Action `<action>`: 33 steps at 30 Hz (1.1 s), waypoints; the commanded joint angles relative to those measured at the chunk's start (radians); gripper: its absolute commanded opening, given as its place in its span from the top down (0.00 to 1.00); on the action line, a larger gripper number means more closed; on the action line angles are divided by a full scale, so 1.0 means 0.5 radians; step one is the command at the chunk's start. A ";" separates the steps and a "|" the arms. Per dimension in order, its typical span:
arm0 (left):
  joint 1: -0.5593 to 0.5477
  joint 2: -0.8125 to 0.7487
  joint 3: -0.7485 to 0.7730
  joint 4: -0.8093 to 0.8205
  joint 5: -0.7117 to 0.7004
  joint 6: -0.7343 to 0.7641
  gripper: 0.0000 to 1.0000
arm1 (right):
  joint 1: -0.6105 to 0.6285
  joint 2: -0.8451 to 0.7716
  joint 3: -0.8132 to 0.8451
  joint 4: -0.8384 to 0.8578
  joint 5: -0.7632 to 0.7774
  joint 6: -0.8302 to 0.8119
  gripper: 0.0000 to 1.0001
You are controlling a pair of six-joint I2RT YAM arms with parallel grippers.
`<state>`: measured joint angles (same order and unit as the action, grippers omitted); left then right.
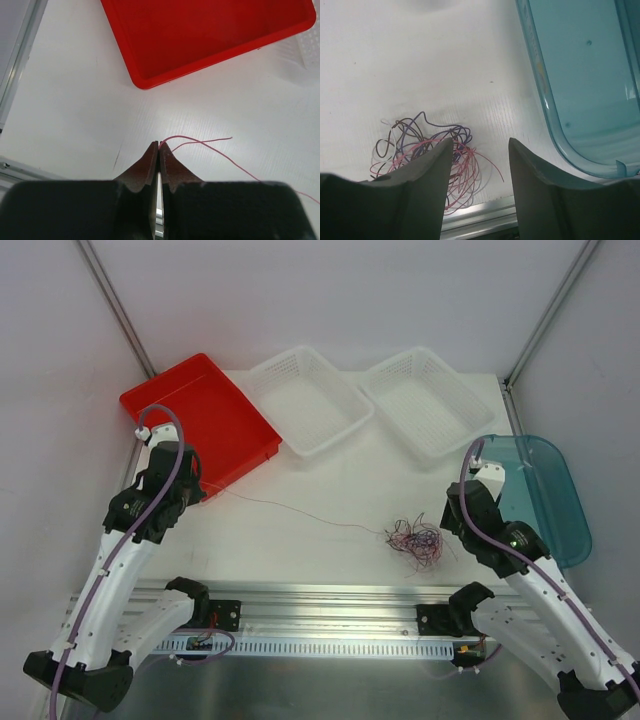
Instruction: Untangle the cables
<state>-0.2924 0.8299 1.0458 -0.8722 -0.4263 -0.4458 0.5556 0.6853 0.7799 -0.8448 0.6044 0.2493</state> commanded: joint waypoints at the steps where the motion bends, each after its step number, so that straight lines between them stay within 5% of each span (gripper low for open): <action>1: 0.039 -0.018 0.099 -0.066 -0.040 0.088 1.00 | -0.022 0.007 0.085 -0.093 0.037 -0.044 0.48; 11: 0.036 0.006 -0.296 0.133 0.779 0.042 0.95 | -0.022 -0.002 -0.108 0.122 -0.497 -0.042 0.22; 14: 0.026 0.003 -0.435 0.222 0.849 0.017 0.81 | -0.025 -0.030 -0.191 0.134 -0.525 0.011 0.15; 20: -0.087 0.000 -0.472 0.342 1.058 0.057 0.36 | -0.022 -0.073 -0.363 0.174 -0.540 0.155 0.14; 24: -0.375 0.064 -0.429 0.520 1.138 0.082 0.18 | -0.025 -0.091 -0.440 0.205 -0.546 0.225 0.14; 33: -1.173 0.722 -0.215 0.879 0.997 0.259 0.14 | -0.025 -0.054 -0.532 0.352 -0.617 0.278 0.15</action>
<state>-0.8093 1.0794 0.8600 -0.5213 0.0982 -0.3866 0.5472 0.6556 0.5190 -0.7273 0.3176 0.3580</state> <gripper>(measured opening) 0.854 0.856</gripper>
